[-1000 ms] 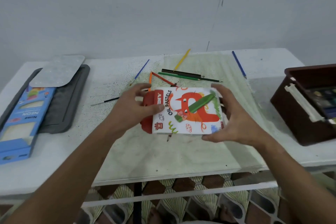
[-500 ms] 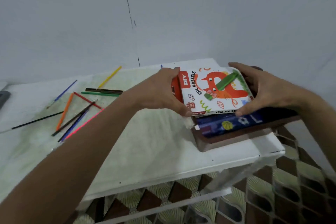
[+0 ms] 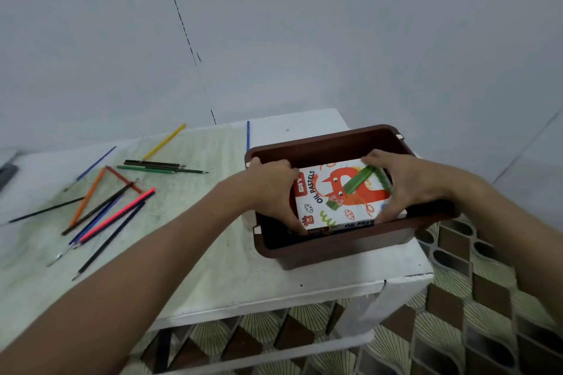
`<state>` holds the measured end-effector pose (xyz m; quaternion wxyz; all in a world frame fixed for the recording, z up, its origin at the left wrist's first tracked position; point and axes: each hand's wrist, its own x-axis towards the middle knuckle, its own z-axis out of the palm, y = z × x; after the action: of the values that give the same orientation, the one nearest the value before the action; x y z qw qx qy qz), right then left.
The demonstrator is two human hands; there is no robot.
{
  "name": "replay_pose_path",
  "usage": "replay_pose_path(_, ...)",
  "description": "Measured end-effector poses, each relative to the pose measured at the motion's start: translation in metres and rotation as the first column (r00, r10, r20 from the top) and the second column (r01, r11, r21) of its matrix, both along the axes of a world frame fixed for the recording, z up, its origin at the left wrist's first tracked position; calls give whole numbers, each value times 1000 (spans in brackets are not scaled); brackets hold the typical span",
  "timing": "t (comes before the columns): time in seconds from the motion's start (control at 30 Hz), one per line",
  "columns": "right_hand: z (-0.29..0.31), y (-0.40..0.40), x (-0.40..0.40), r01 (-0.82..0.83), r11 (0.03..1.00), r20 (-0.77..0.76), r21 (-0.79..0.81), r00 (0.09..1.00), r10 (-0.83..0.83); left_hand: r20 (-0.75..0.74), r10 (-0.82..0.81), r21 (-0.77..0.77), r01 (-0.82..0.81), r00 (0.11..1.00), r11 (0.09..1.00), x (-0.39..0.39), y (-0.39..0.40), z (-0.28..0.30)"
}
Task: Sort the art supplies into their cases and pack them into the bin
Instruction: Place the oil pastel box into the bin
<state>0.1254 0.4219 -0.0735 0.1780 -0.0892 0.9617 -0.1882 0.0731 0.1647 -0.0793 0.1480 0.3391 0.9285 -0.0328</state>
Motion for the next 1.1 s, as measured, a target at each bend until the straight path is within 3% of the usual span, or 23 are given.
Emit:
replay_pose_path(0.13, -14, -3, -9, -57, 991, 16, 121, 998, 56, -24, -32, -163, 28, 999, 986, -4, 5, -10)
replay_pose_path(0.6, -26, -10, -8, -33, 985, 9, 170, 999, 32, -37, -10, -180, 4, 999, 984, -2, 3, -16)
replay_pose_path(0.7, -16, -23, -7, -46, 989, 4, 141, 999, 46, 31, 34, -44, -33, 999, 998, -5, -2, -5)
replay_pose_path(0.9, 28, -93, -23, -37, 970, -176, -241, 984, -6, -18, 137, 434, -116, 990, 893, -28, -73, 31)
replay_pose_path(1.1, 55, -238, -81, -151, 931, -296, -331, 954, 49, 67, 363, 565, -336, 929, 753, -56, -225, 29)
